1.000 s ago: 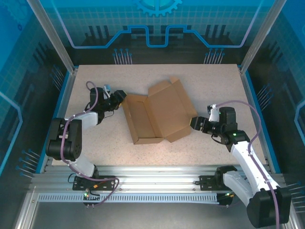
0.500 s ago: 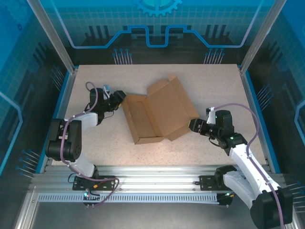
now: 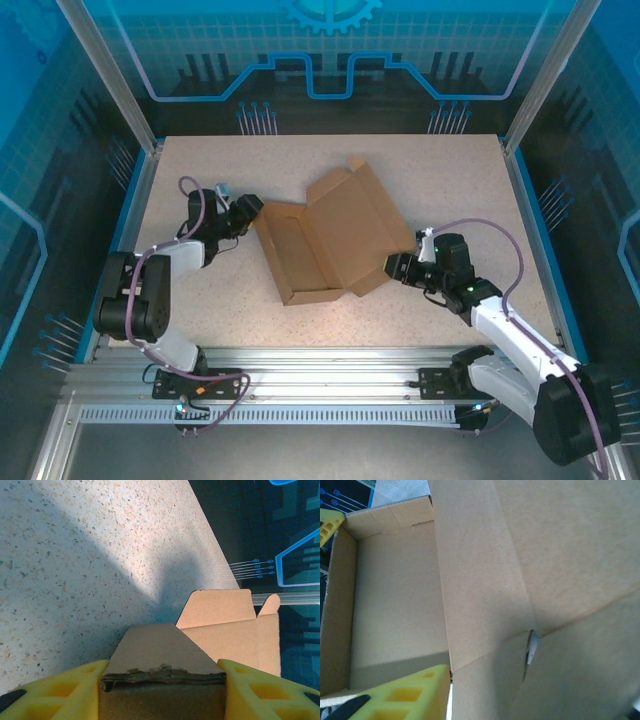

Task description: Fold the paper box

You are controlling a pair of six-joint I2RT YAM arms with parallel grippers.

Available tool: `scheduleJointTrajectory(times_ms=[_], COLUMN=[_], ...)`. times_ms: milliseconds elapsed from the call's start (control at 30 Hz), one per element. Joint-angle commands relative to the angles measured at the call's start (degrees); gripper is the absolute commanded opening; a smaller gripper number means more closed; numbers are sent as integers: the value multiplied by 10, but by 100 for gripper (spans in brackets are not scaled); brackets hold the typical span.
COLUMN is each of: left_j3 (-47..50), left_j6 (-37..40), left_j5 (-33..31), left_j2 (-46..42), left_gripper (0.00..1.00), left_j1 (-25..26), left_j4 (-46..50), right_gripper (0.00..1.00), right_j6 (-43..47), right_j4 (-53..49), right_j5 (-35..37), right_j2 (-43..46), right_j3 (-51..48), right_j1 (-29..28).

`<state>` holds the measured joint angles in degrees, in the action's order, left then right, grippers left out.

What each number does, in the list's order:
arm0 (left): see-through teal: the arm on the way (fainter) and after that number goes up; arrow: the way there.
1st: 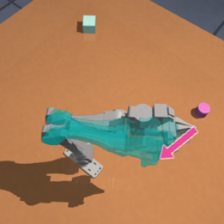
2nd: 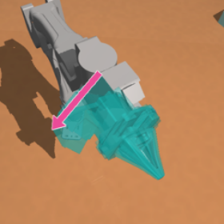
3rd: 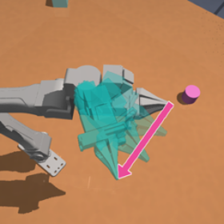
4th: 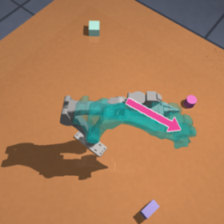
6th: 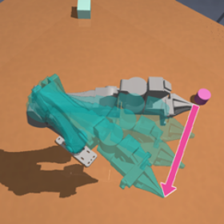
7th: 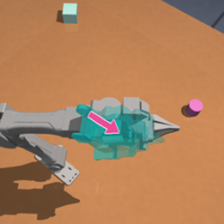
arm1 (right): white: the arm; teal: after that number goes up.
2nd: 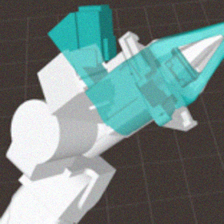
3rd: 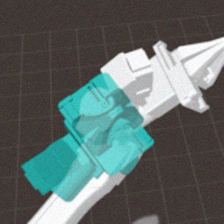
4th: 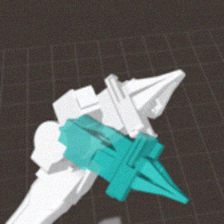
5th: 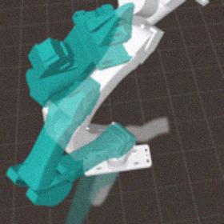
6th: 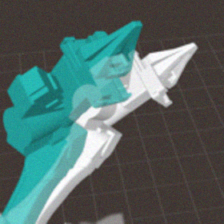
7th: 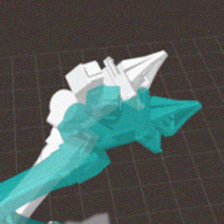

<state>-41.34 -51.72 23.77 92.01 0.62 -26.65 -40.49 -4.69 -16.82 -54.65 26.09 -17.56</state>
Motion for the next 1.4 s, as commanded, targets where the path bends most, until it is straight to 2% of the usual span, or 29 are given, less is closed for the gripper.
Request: scheduleJointTrajectory(times_ms=[0, 133, 300, 467, 700, 833, 900, 1200, 1367], left_j3=[16, 21, 24, 3, -97, -159, -182, -311, -302], left_j6=[2, -1, 27, 139, 292, 374, 421, 547, 564], left_j5=[-11, -6, 25, 37, 55, 134, 137, 124, 134], left_j2=[-19, -20, -29, -88, -159, -129, -113, 28, 69], left_gripper=[54, 55, 65, 78, 87, 93, 98, 98, 98], left_j1=[-4, -5, -5, -16, -29, -24, -13, -9, -9], left_j4=[-25, -33, -14, 96, 269, 314, 331, 422, 360], right_gripper=[32, 24, 13, 10, 10, 9, 10, 11, 11], right_j6=[-14, -9, 38, 121, 239, 299, 327, 375, 384], right_j4=[32, 28, -4, -38, -85, -110, -125, -151, -161], right_j5=[15, 30, 46, 7, -61, -109, -122, -181, -193], right_j2=[-9, -17, -23, -39, -94, -132, -151, -199, -214], right_j3=[1, 10, 39, 93, 179, 222, 239, 286, 294], right_j1=[-16, -30, -28, 1, 32, 30, 30, 32, 32])
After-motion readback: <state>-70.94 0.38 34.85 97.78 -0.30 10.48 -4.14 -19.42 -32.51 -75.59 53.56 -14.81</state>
